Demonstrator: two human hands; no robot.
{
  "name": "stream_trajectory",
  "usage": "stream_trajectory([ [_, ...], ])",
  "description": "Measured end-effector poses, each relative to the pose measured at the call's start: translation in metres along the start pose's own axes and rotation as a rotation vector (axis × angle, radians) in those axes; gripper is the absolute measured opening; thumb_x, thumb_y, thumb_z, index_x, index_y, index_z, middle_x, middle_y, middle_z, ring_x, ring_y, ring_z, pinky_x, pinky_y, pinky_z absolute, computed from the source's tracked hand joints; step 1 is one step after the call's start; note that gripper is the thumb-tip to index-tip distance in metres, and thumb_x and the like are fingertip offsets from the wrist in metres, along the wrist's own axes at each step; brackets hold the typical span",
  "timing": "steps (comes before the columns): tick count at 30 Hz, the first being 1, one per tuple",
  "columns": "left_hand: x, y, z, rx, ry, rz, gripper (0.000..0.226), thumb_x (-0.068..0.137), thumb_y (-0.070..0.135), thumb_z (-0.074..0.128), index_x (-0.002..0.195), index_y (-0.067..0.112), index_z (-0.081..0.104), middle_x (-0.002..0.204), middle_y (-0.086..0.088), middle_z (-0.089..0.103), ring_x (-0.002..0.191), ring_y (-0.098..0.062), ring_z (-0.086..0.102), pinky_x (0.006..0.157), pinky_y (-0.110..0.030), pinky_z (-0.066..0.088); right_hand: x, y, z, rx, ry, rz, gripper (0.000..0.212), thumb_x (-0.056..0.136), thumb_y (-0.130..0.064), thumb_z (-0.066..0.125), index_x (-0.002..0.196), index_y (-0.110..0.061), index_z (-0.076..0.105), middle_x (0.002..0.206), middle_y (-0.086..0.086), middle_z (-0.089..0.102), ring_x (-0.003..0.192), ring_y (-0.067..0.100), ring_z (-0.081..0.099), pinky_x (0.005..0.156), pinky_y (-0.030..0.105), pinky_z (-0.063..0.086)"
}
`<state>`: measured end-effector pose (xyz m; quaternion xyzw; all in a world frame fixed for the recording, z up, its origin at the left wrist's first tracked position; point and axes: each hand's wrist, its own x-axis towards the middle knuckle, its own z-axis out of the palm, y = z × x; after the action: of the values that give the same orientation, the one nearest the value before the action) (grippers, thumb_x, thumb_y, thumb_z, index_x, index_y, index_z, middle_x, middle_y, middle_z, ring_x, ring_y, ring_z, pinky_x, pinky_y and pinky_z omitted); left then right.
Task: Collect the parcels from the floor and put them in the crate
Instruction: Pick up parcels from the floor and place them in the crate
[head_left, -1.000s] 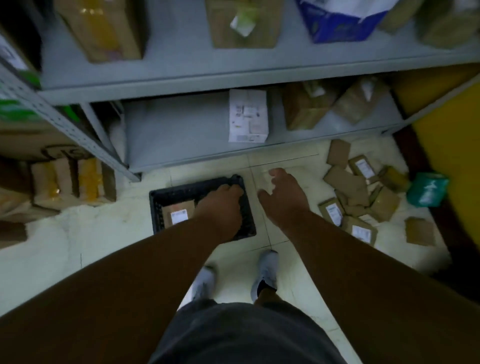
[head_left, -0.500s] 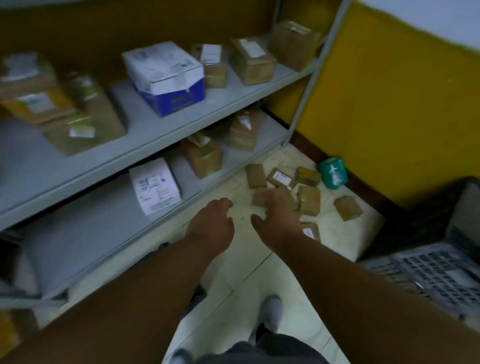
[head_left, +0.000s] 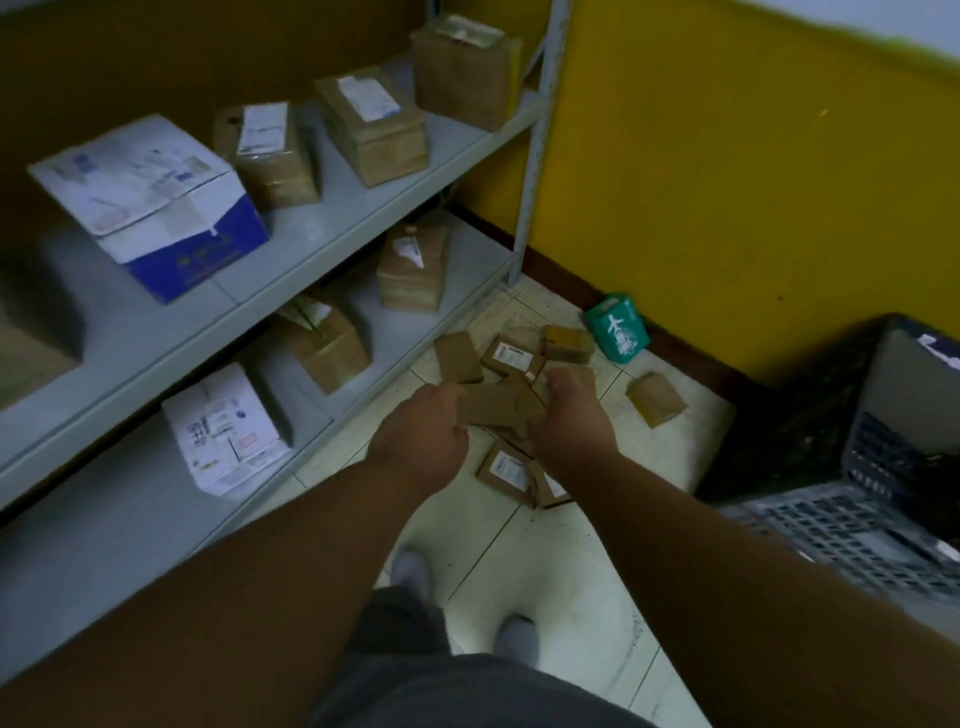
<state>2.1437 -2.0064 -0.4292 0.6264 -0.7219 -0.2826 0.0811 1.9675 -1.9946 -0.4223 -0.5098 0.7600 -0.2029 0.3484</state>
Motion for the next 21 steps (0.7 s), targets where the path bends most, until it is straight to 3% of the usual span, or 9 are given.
stream_trajectory([
  [4,0.055,-0.012,0.007,-0.019,-0.056,0.009,0.043,0.094,0.023,0.054,0.137,0.019,0.047,0.128,-0.005,0.055,0.11,-0.022,0.056,0.089,-0.034,0.046,0.047,0.0,0.006,0.098,0.036,0.095,0.043,0.09,-0.006,0.057,0.128,-0.024,0.05,0.113,-0.001,0.058,0.092,0.016,0.058,0.058,0.019,0.04],
  [7,0.111,-0.021,0.014,-0.004,-0.127,0.057,0.045,0.095,0.024,0.055,0.138,0.019,0.046,0.13,-0.006,0.055,0.111,-0.024,0.056,0.09,-0.036,0.048,0.097,-0.005,0.012,0.09,0.077,0.173,0.052,0.087,-0.01,0.06,0.131,-0.032,0.047,0.124,-0.001,0.051,0.099,0.021,0.06,0.071,0.034,0.057],
  [9,0.155,-0.026,0.017,0.006,-0.181,0.098,0.042,0.094,0.024,0.055,0.135,0.018,0.048,0.126,-0.008,0.057,0.108,-0.026,0.057,0.088,-0.038,0.049,0.132,-0.006,0.016,0.111,0.098,0.235,0.049,0.086,-0.012,0.064,0.128,-0.033,0.048,0.125,-0.002,0.051,0.099,0.021,0.061,0.081,0.041,0.059],
  [12,0.221,-0.038,0.023,0.044,-0.225,0.144,0.04,0.094,0.026,0.055,0.133,0.019,0.049,0.126,-0.008,0.057,0.109,-0.028,0.058,0.089,-0.04,0.05,0.181,-0.003,0.038,0.224,0.083,0.367,0.052,0.088,-0.013,0.066,0.136,-0.026,0.048,0.119,-0.004,0.054,0.098,0.019,0.062,0.079,0.034,0.059],
  [15,0.276,-0.052,0.045,0.068,-0.264,0.16,0.043,0.094,0.026,0.055,0.136,0.022,0.047,0.129,-0.007,0.055,0.111,-0.029,0.058,0.089,-0.042,0.051,0.224,0.012,0.08,0.274,0.073,0.443,0.054,0.088,-0.017,0.066,0.138,-0.022,0.048,0.126,0.003,0.059,0.102,0.023,0.064,0.085,0.041,0.058],
  [19,0.331,-0.08,0.11,0.074,-0.333,0.128,0.04,0.094,0.023,0.057,0.133,0.019,0.048,0.127,-0.007,0.054,0.108,-0.027,0.058,0.085,-0.041,0.051,0.283,0.056,0.148,0.422,0.049,0.559,0.047,0.09,-0.017,0.065,0.135,-0.02,0.049,0.119,0.001,0.057,0.093,0.022,0.064,0.078,0.037,0.059],
  [21,0.357,-0.099,0.156,0.081,-0.353,0.103,0.042,0.093,0.022,0.058,0.134,0.017,0.048,0.13,-0.007,0.053,0.113,-0.027,0.056,0.089,-0.041,0.049,0.314,0.086,0.186,0.491,0.031,0.625,0.044,0.09,-0.016,0.066,0.131,-0.019,0.051,0.112,0.0,0.059,0.095,0.021,0.063,0.085,0.04,0.058],
])
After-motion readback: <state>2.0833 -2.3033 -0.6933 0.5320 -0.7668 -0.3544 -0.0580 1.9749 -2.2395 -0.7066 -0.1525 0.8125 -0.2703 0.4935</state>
